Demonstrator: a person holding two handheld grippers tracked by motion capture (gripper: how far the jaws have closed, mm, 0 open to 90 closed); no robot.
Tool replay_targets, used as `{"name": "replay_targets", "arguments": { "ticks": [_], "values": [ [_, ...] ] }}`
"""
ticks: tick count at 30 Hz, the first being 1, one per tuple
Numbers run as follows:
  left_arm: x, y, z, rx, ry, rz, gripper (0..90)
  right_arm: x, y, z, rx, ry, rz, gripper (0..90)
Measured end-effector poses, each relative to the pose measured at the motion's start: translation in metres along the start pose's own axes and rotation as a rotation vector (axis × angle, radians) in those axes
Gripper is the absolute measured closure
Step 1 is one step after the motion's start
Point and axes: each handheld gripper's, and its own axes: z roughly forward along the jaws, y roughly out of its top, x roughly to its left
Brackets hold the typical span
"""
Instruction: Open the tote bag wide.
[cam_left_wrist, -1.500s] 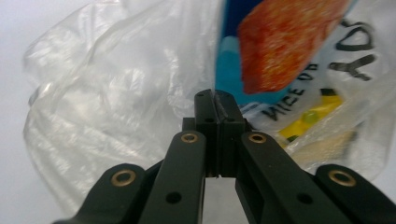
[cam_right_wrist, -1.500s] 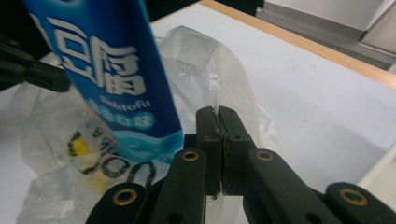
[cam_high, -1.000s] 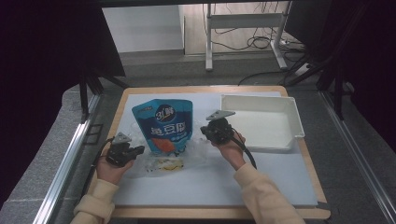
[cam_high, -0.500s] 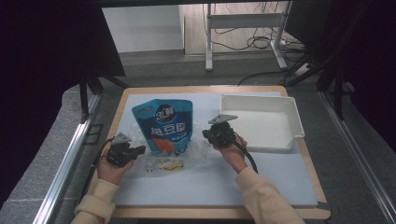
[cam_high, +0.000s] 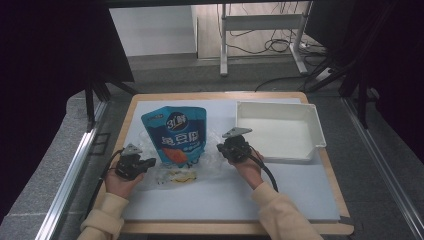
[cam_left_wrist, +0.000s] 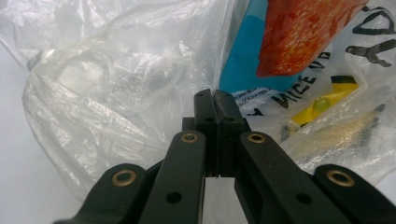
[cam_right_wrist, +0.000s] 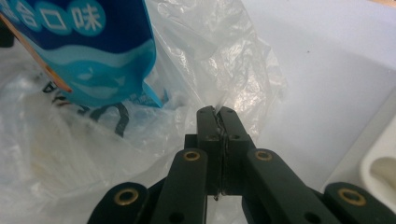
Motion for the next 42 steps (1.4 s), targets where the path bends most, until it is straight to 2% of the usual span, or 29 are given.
{"name": "replay_targets", "arguments": {
  "ticks": [9, 18, 27, 30, 33, 36, 42],
  "values": [
    [-0.001, -0.001, 0.005, 0.021, 0.000, 0.010, 90.0, -0.001, -0.009, 0.015, 0.054, -0.017, 0.019, 88.1],
    [0.001, -0.004, 0.010, 0.036, -0.013, -0.005, 90.0, -0.002, -0.017, 0.029, 0.102, -0.024, 0.029, 88.1],
    [0.001, -0.006, 0.013, 0.043, -0.011, -0.006, 90.0, -0.005, -0.020, 0.028, 0.090, -0.011, 0.046, 86.6],
    [0.001, -0.006, 0.012, 0.039, -0.015, -0.008, 90.0, -0.006, -0.019, 0.025, 0.086, -0.008, 0.048, 78.9],
    [0.001, -0.006, 0.012, 0.028, -0.022, -0.013, 90.0, -0.005, -0.014, 0.017, 0.057, -0.012, 0.046, 68.1],
    [0.001, -0.005, 0.011, 0.019, -0.029, -0.020, 90.0, -0.001, -0.006, 0.001, -0.010, -0.023, 0.036, 59.8],
    [0.001, -0.004, 0.011, 0.015, -0.033, -0.020, 90.0, 0.008, 0.010, -0.034, -0.134, -0.005, 0.032, 55.6]
  ]
}}
